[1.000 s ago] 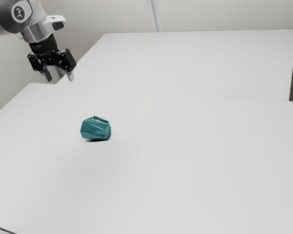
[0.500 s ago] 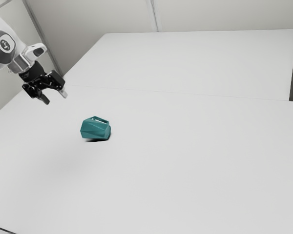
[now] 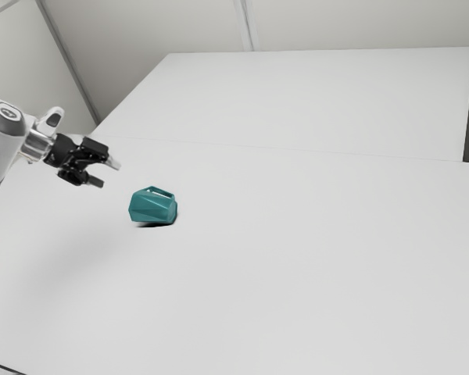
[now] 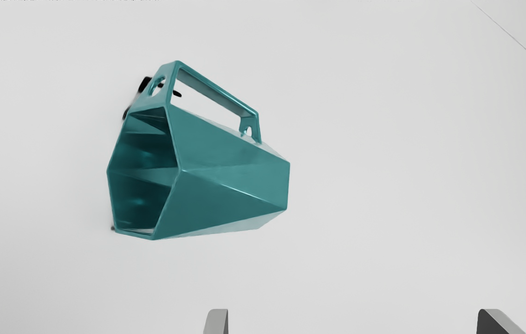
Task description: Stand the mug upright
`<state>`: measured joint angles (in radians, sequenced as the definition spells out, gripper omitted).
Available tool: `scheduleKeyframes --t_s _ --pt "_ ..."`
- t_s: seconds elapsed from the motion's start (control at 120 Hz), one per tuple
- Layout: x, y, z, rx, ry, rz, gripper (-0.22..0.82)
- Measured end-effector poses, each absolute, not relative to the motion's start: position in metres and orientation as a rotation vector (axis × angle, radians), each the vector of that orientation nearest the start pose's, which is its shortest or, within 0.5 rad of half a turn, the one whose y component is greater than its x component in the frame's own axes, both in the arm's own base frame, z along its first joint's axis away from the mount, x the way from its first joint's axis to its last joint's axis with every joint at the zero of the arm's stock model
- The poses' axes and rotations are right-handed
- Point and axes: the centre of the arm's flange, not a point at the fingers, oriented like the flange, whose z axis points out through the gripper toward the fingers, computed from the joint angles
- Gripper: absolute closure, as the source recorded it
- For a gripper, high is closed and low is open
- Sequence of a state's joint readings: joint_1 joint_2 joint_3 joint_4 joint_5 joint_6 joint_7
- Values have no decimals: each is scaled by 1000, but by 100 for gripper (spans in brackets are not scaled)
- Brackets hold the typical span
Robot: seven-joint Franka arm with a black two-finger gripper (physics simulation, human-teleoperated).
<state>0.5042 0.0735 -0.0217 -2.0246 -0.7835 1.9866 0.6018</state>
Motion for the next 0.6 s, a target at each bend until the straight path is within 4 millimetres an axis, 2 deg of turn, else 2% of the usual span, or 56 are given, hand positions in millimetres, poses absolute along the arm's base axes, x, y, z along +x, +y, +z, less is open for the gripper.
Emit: scheduleKeyframes --t_s 0.225,0.492,0.6 --pt "521 244 369 2369 283 408 2" --pt "520 258 328 2313 226 451 2" --pt "520 258 318 2298 197 441 2"
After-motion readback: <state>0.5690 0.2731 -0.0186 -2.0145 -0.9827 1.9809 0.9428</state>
